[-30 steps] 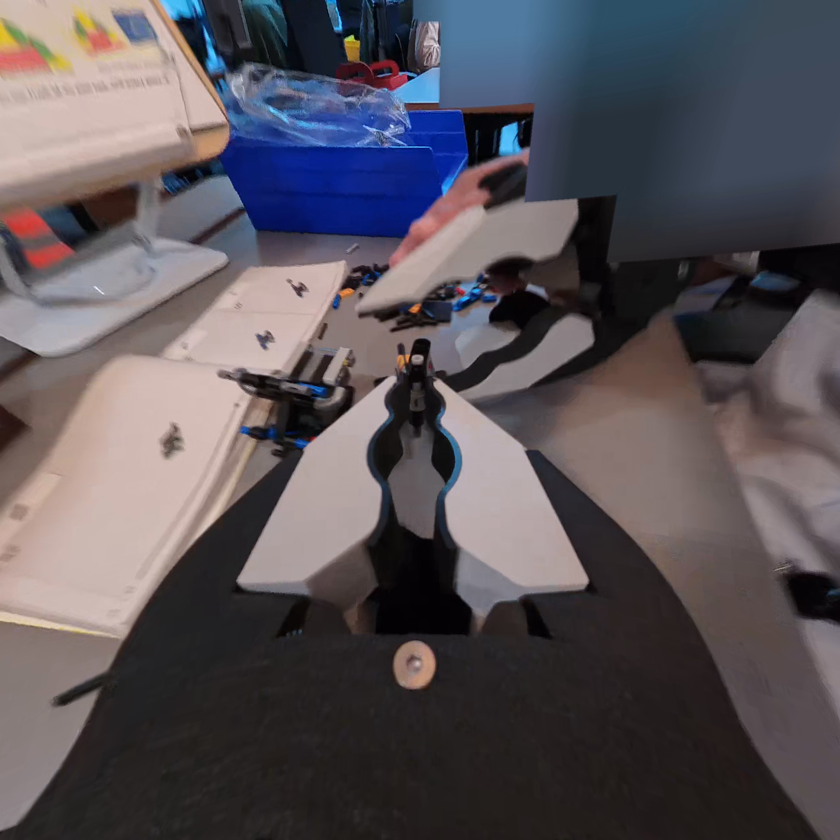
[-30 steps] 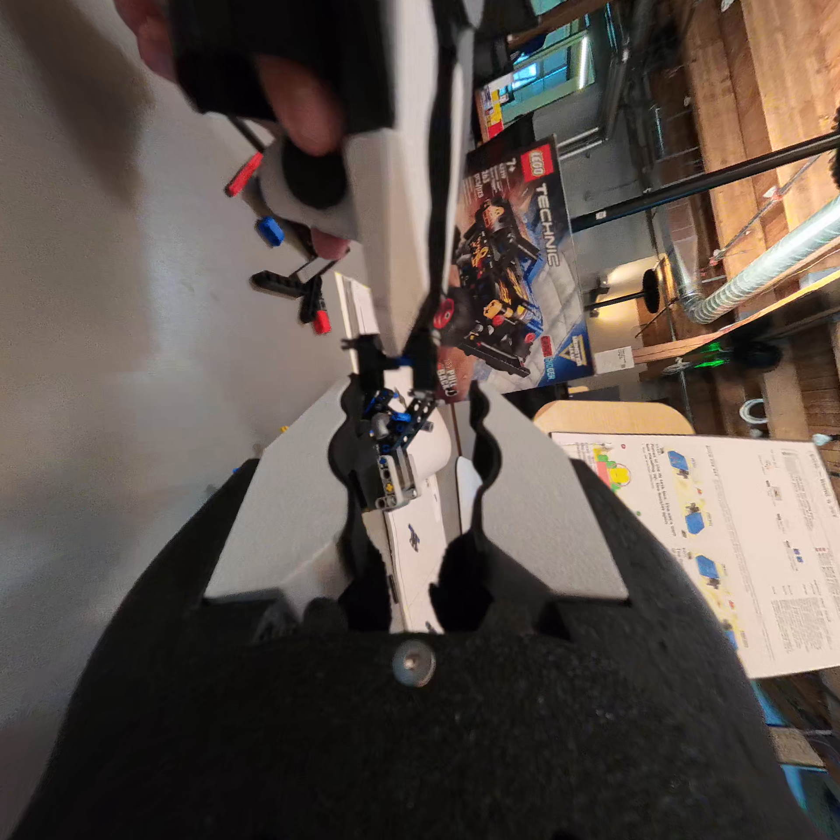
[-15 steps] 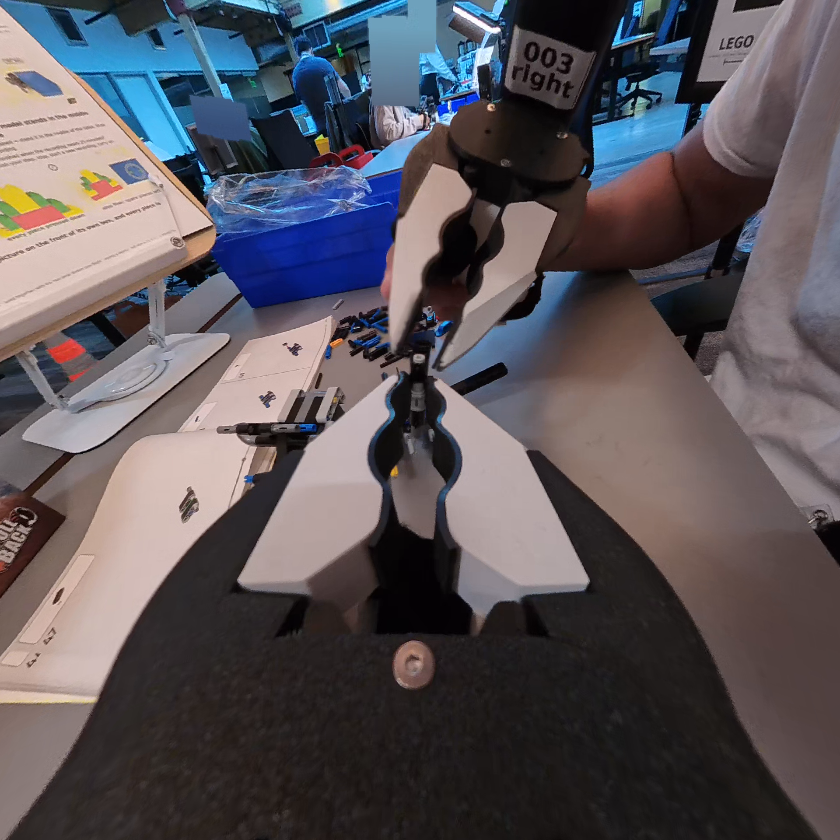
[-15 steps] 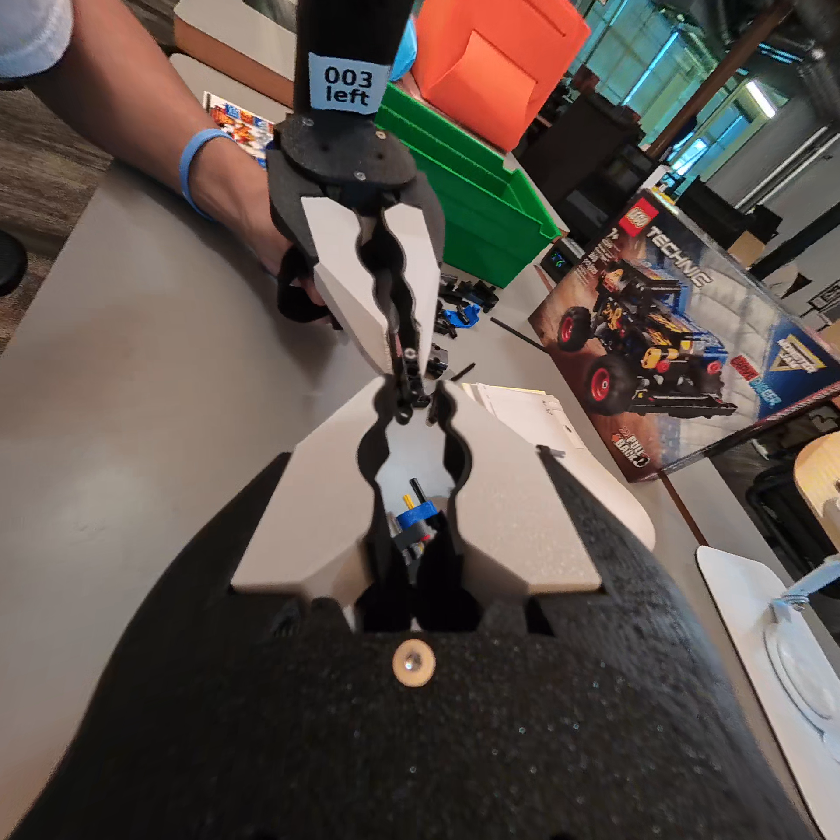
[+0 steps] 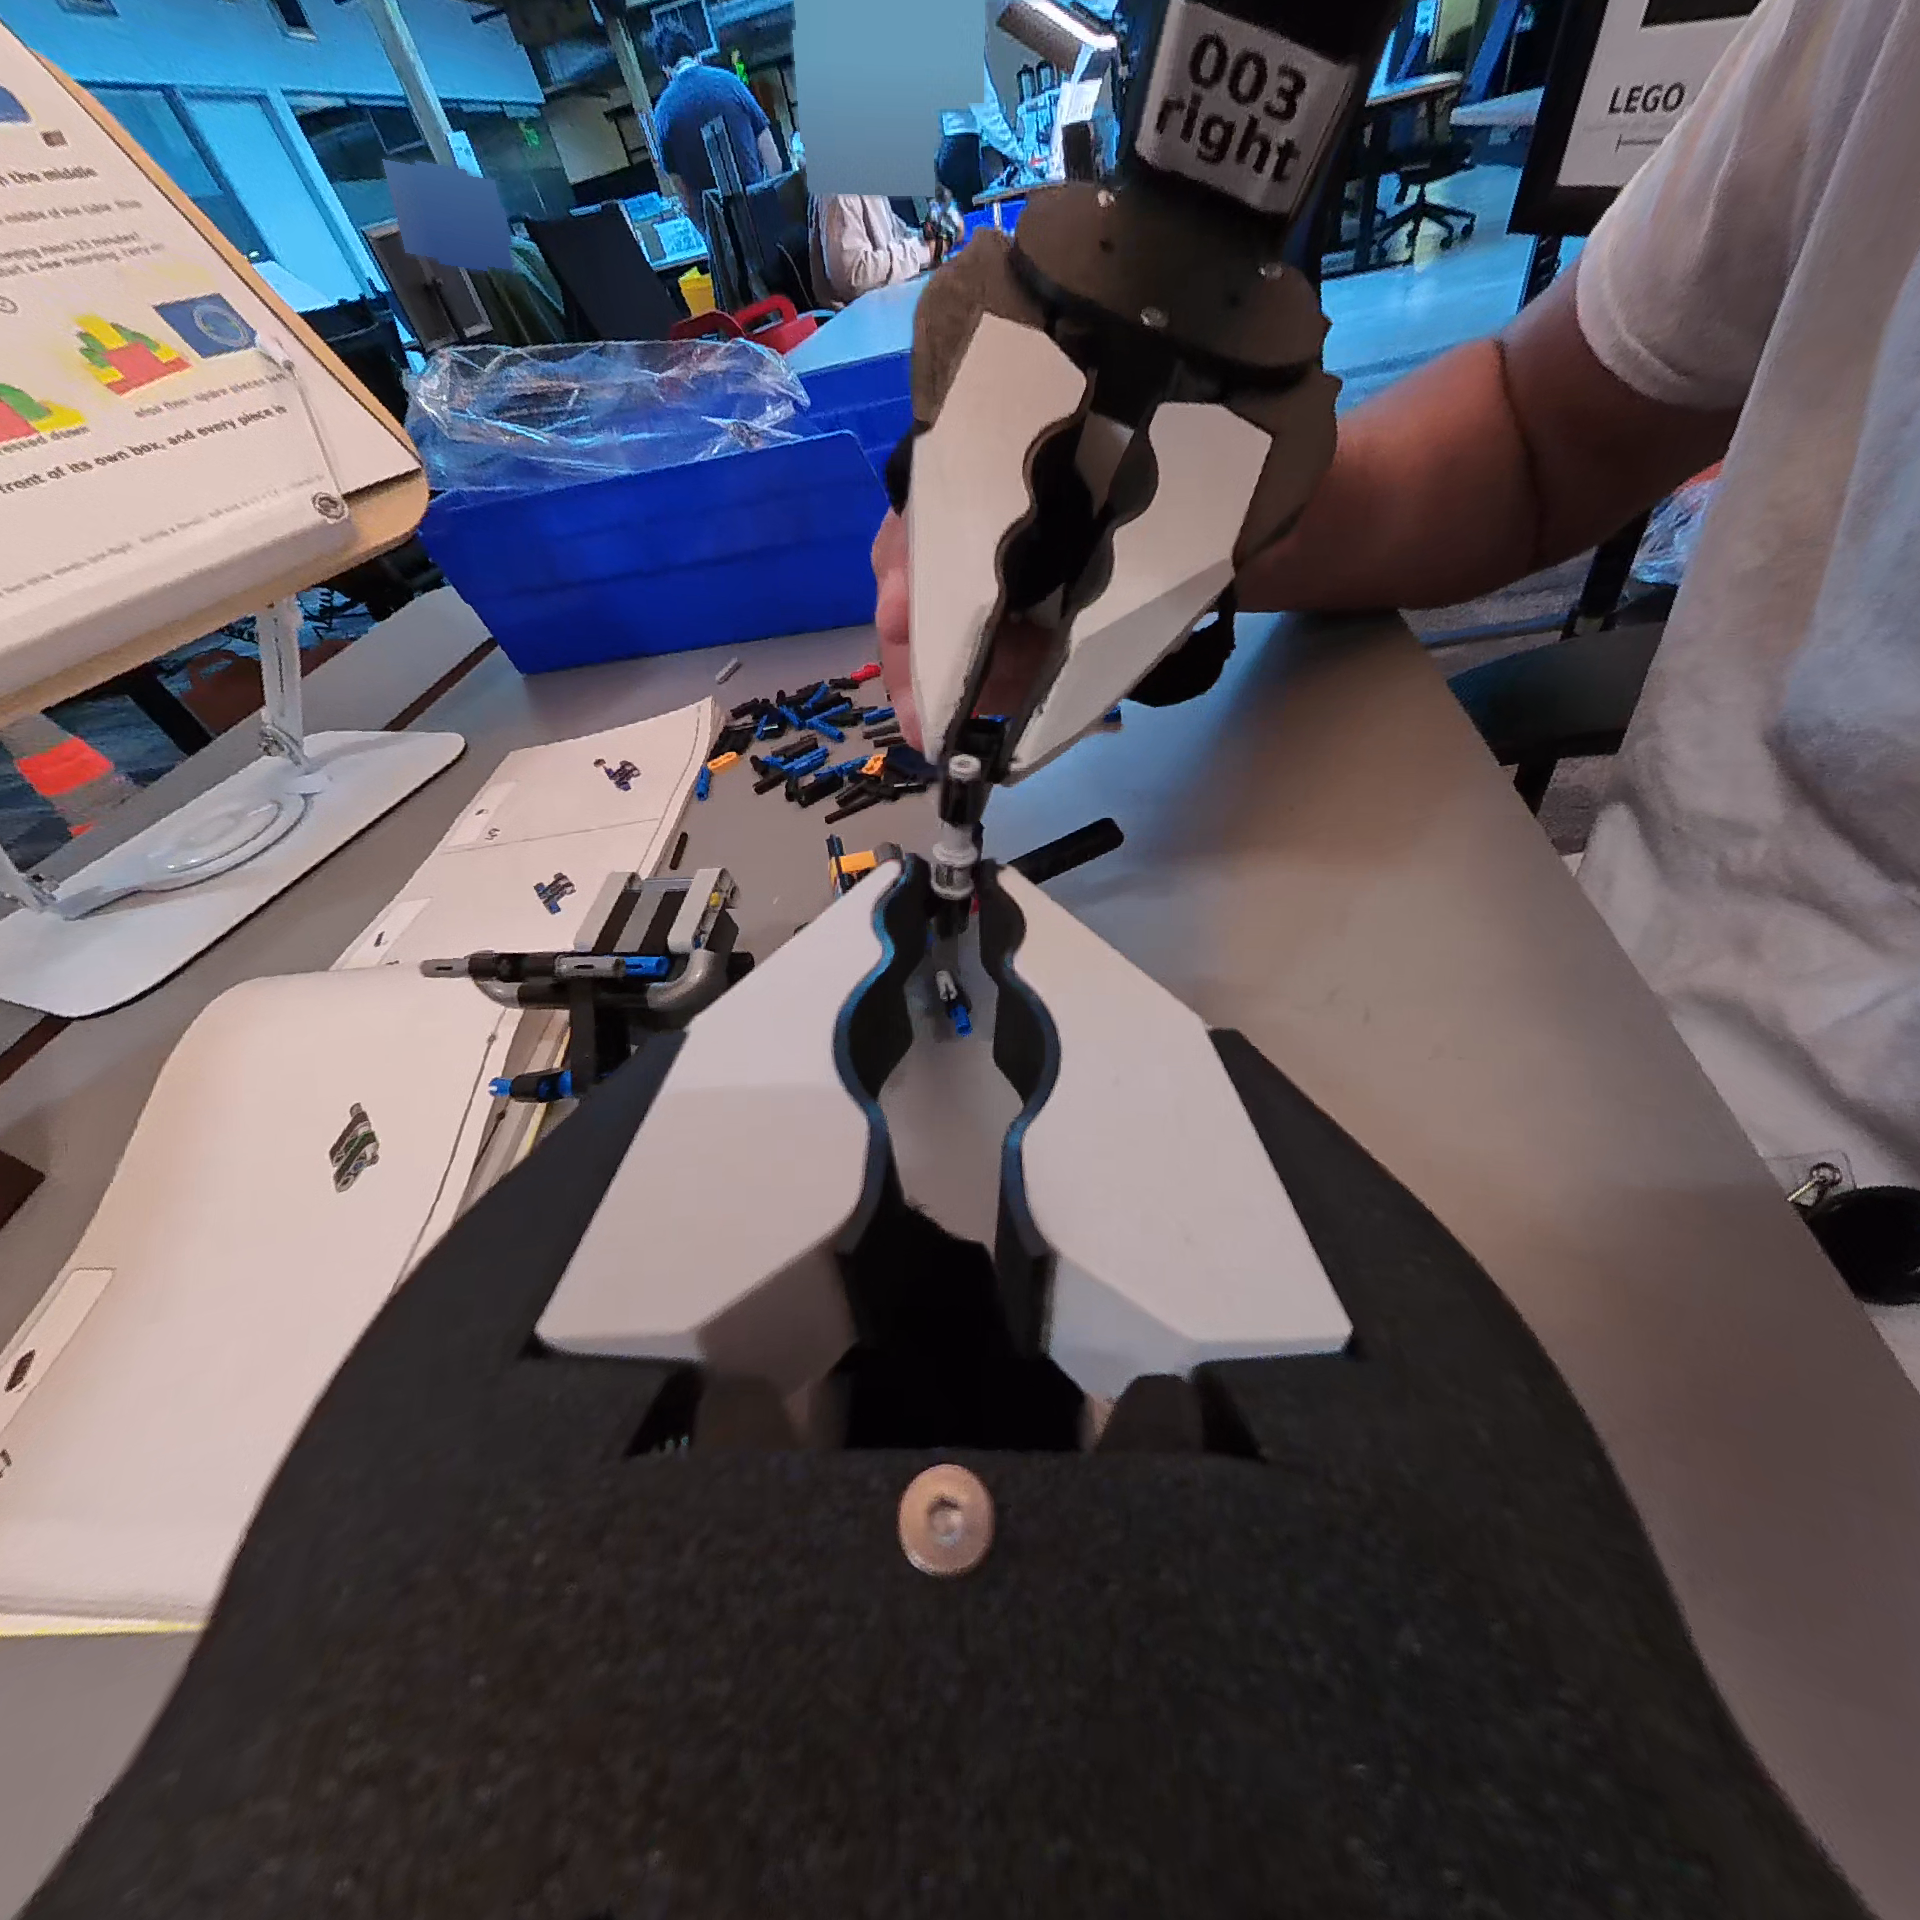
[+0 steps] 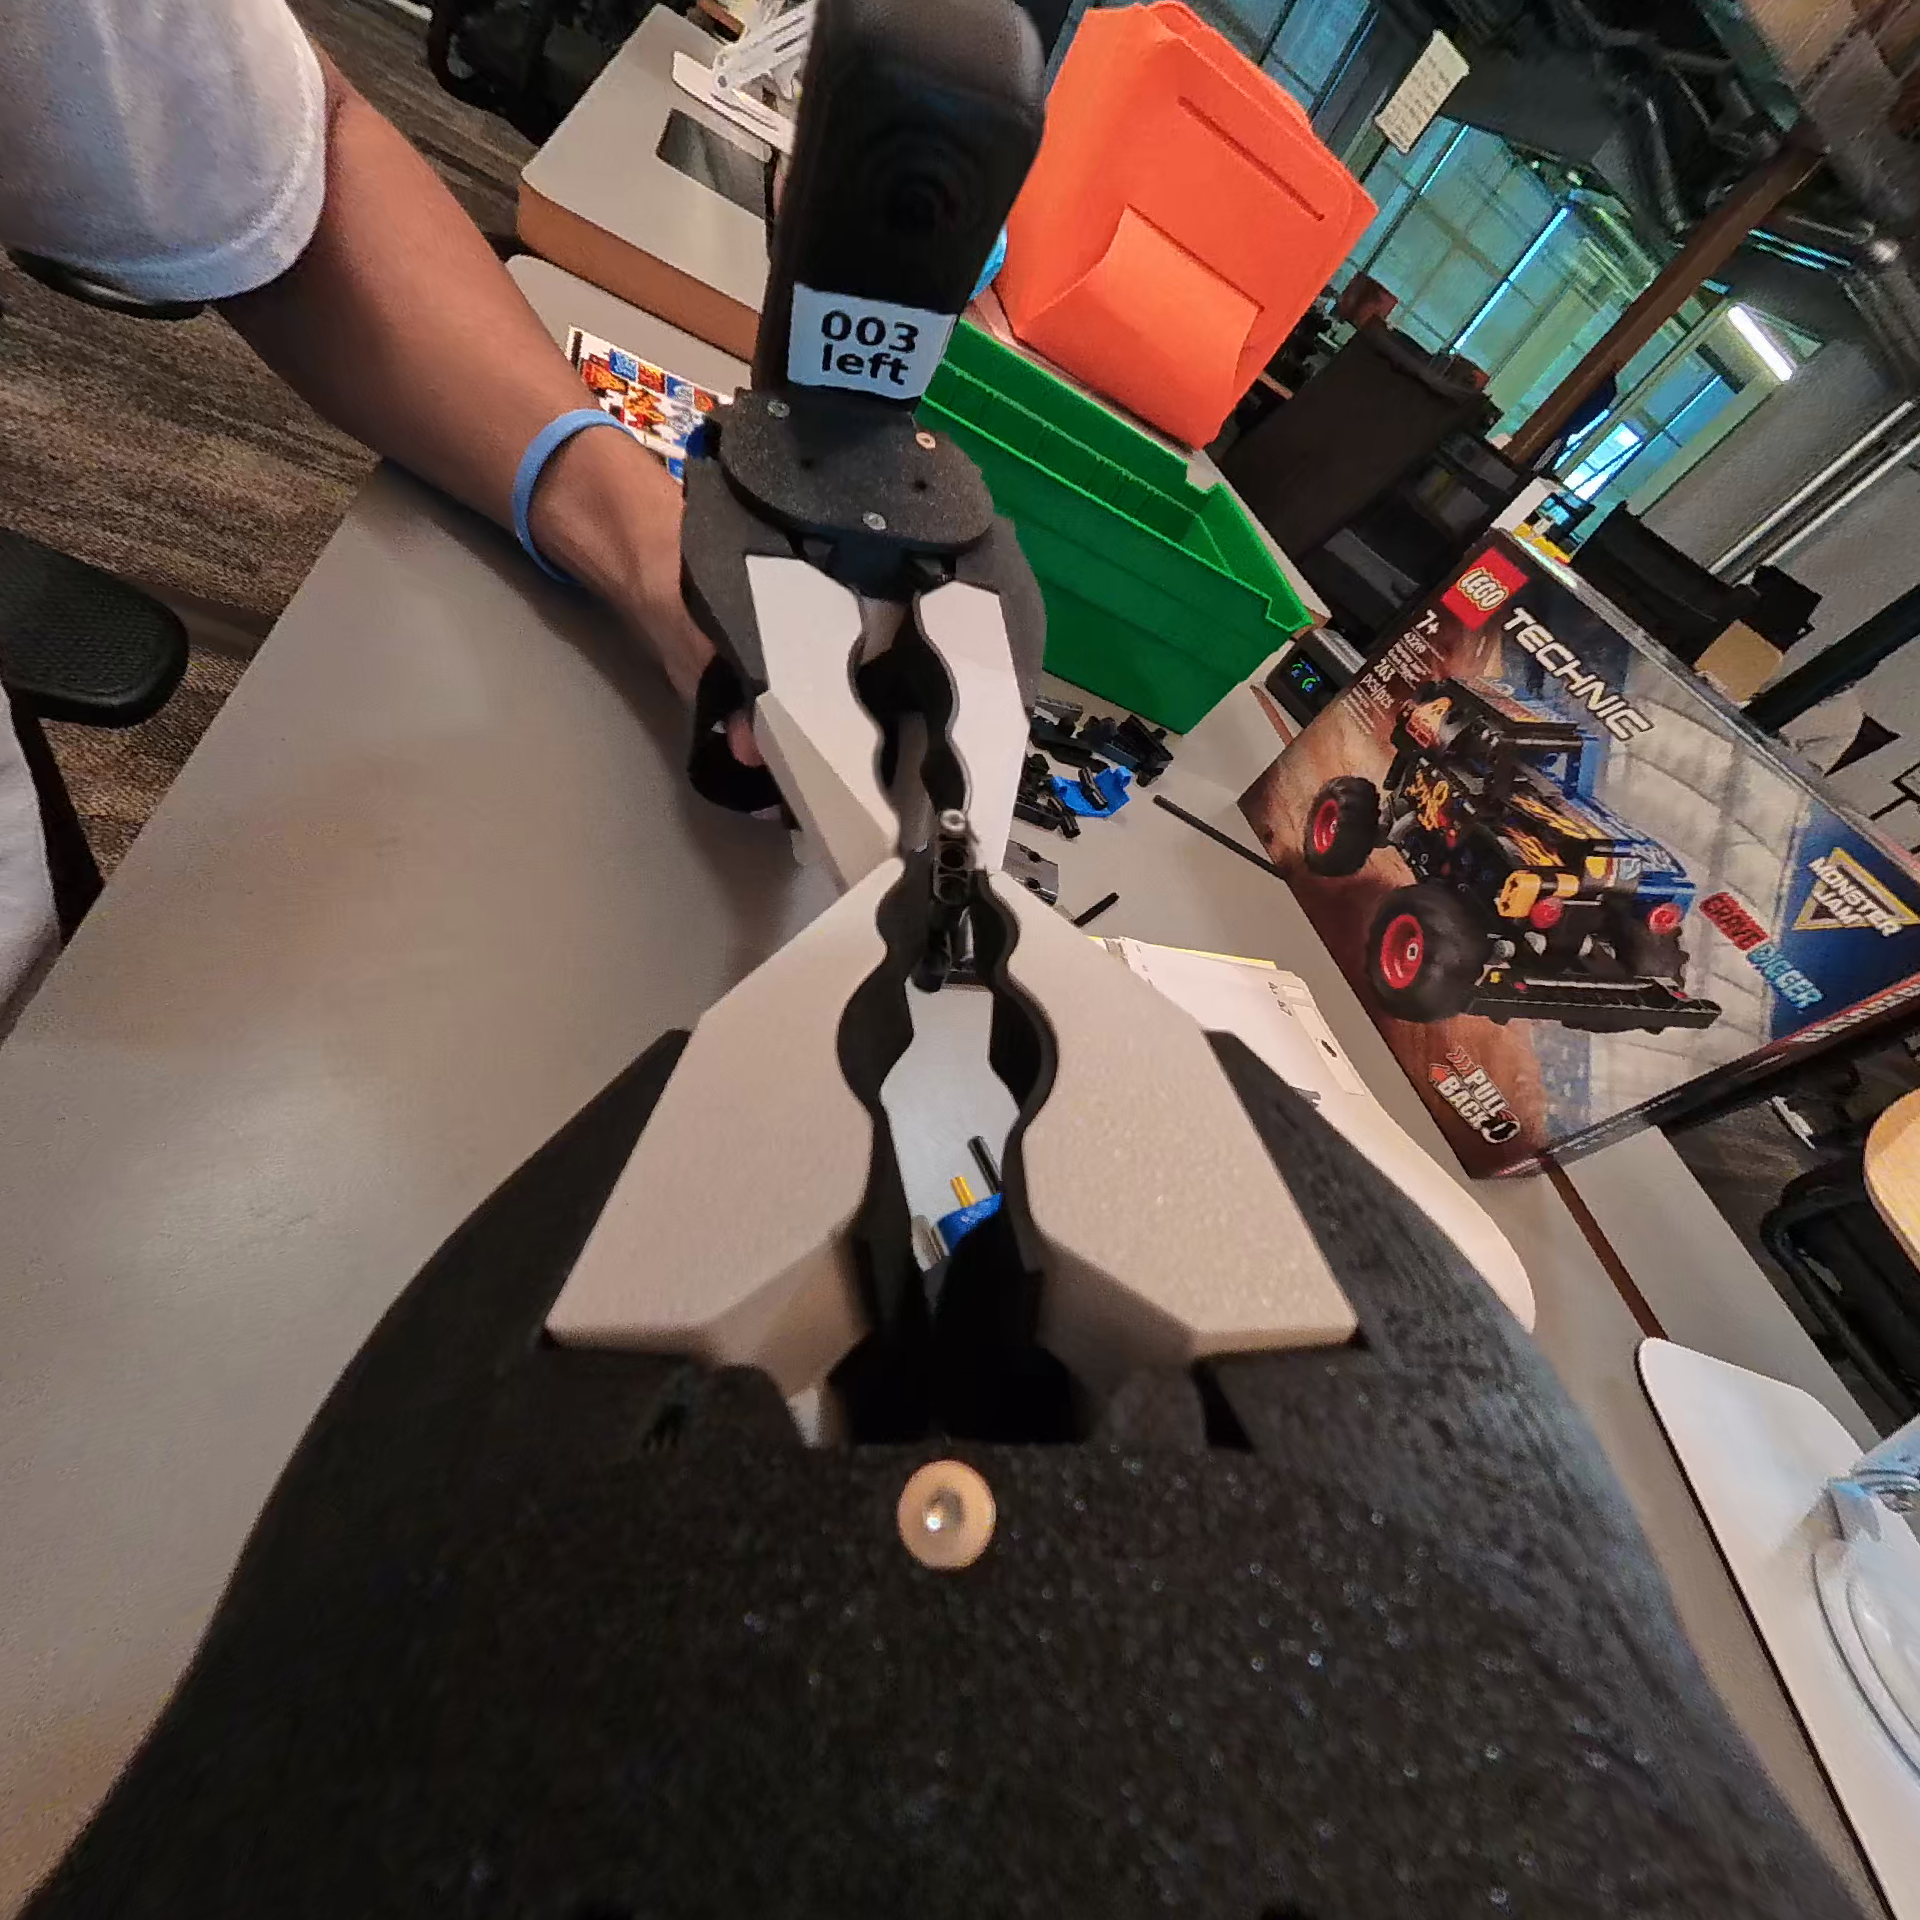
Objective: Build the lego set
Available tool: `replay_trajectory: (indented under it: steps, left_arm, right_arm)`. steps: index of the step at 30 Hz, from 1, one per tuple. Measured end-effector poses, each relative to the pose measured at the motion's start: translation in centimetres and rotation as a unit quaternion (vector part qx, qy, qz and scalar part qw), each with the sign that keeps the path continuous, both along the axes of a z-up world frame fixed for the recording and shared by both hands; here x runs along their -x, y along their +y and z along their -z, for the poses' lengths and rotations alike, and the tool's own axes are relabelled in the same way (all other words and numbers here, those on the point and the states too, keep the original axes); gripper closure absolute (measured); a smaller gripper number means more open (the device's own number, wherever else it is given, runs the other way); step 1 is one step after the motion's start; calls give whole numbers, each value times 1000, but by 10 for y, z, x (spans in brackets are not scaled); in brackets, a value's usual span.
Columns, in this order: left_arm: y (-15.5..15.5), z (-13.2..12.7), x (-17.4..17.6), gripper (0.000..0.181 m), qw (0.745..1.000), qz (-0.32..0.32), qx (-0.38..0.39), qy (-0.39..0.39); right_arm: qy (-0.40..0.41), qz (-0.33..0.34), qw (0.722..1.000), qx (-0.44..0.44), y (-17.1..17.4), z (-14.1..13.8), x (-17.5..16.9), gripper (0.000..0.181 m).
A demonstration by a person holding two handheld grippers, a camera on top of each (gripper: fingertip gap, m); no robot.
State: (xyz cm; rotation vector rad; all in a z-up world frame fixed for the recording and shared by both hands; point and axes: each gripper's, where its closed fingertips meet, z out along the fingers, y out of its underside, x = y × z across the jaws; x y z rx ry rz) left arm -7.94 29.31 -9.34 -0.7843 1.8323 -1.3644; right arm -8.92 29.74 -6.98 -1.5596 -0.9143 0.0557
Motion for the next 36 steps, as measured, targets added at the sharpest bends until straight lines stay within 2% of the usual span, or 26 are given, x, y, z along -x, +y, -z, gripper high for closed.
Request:
replay_trajectory:
  steps: [5,15,21,24,26,30,36]
  left_arm:
    - [-6,2,5,176,1000,27,5,8]
    - [-11,4,8,176,999,37,-25,6]
    - [-11,3,7,176,999,31,-20,4]
    - [-4,1,5,173,1000,19,-13,9]
    - [0,-3,5,167,1000,10,-25,0]
    - [-4,-5,8,175,998,10,-62,-25]
    - [-4,0,5,173,995,-7,-94,-35]
  right_arm:
    - [16,-23,1000,14,-3,1,4,174]
    - [33,-53,997,42,-10,4,9,175]
    - [32,-53,997,40,-11,2,9,175]
    - [3,-35,999,31,-7,6,3,175]
    - [-16,-26,999,33,-6,12,0,175]
    - [-37,-18,999,32,-5,16,0,175]
    - [-24,-24,998,45,-5,21,1,175]
